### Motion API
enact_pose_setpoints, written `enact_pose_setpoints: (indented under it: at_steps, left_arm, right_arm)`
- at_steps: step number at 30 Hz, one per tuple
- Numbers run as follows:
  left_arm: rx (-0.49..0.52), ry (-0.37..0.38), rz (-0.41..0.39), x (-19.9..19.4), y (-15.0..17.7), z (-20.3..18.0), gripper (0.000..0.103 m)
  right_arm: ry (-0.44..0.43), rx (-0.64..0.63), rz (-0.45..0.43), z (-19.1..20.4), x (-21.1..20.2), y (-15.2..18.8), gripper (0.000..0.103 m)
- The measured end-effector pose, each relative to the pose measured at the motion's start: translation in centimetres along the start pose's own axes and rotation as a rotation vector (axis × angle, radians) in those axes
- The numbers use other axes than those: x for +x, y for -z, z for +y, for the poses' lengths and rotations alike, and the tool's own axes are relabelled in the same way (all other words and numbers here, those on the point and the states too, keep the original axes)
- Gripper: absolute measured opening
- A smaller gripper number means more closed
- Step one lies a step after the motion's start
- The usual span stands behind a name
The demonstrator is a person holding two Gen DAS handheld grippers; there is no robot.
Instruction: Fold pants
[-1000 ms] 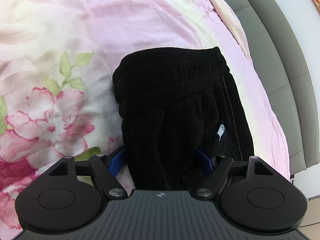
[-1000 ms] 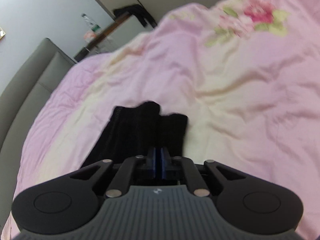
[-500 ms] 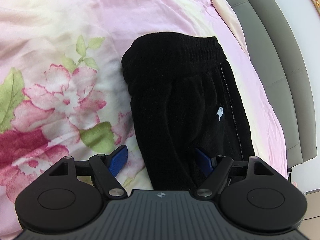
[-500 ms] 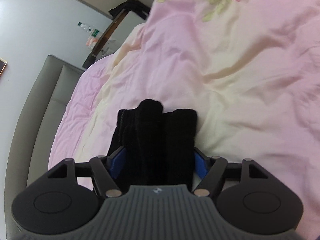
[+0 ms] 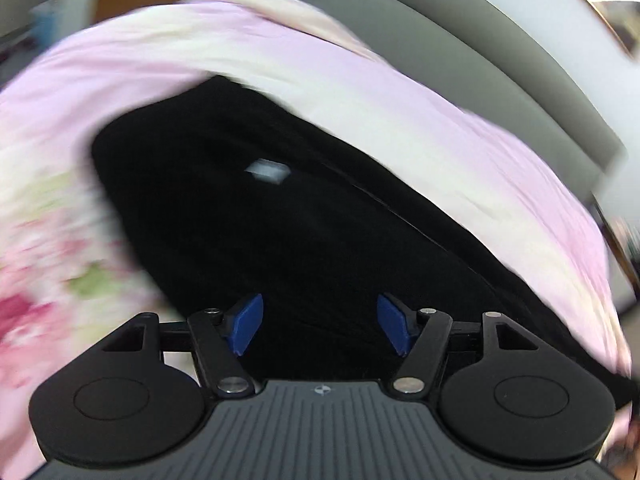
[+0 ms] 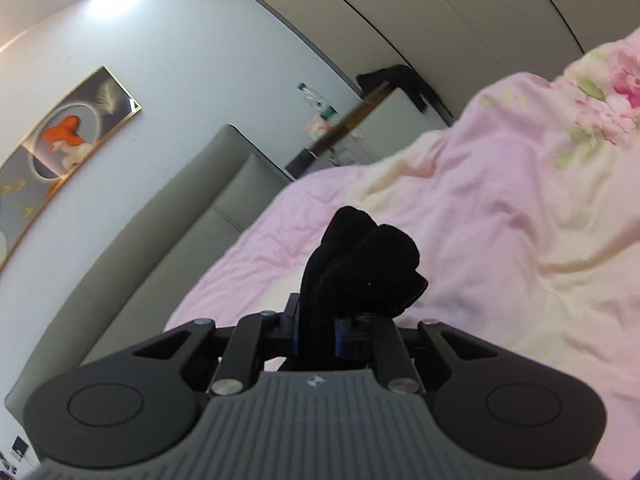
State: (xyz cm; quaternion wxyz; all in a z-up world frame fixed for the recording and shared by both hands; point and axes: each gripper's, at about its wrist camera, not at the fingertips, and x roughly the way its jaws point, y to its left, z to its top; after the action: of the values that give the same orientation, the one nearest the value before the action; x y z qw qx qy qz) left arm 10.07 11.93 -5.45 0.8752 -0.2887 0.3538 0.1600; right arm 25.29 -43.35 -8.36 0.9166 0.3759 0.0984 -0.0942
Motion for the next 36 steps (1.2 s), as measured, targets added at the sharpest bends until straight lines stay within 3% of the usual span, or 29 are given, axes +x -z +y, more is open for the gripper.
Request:
enact_pose_setpoints:
  at_steps: [2,6,9,12,17,19,20,21,26,28,31,36]
  left_arm:
    - [0.072,0.080,0.071,2.2,0.5,-3.9,0.075]
    - [0.220,0.172,0.156,6.5,1.5,-12.2,0.075]
    - [0.351,0.229,0.205,9.0,2.7,-18.2,0.075]
    - [0.544,0.208,0.243,10.9,4.3,-23.3,0.072]
    - [0.770,0.216,0.170,11.7,7.2,-26.6,0.072]
    - [0.813,0.161,0.259,14.0,8.2,-26.9,0.081]
    - [0.806,0.147,0.326,15.6,8.7,-26.8,0.082]
    - [0.777,0.161,0.336,16.4,8.7,-26.2,0.086]
    - [0.677,0.225,0.325,15.5,7.2,-25.1,0.085]
    - [0.606,0.262,0.340,14.5,5.9,-23.6,0.085]
    - [0.421,0.320,0.352,12.5,3.6,-19.3,0.085]
    - [0.248,0.275,0.300,9.9,1.3,-12.0,0.085]
  right_arm:
    - [0.059,0.021,0.038,-0.5,0.5,0.1,0.010]
    - [0.214,0.234,0.170,-5.3,2.0,0.7,0.010]
    - [0.215,0.349,0.191,-7.1,2.1,1.1,0.010]
    - [0.207,0.306,0.188,-6.4,2.2,1.0,0.010]
    - [0.190,0.285,0.183,-6.4,2.2,1.0,0.011]
    - [0.191,0.278,0.186,-6.5,2.0,1.0,0.011]
    - [0.195,0.277,0.190,-6.5,2.2,1.0,0.011]
    - [0.205,0.277,0.197,-6.5,2.1,1.1,0.011]
    - [0.197,0.250,0.170,-5.8,1.5,0.8,0.010]
    - [0.151,0.133,0.120,-3.5,1.0,0.4,0.011]
    - [0.039,-0.114,0.030,1.8,-0.6,0.5,0.011]
    - [-0.185,-0.504,-0.014,10.4,-3.0,4.1,0.011]
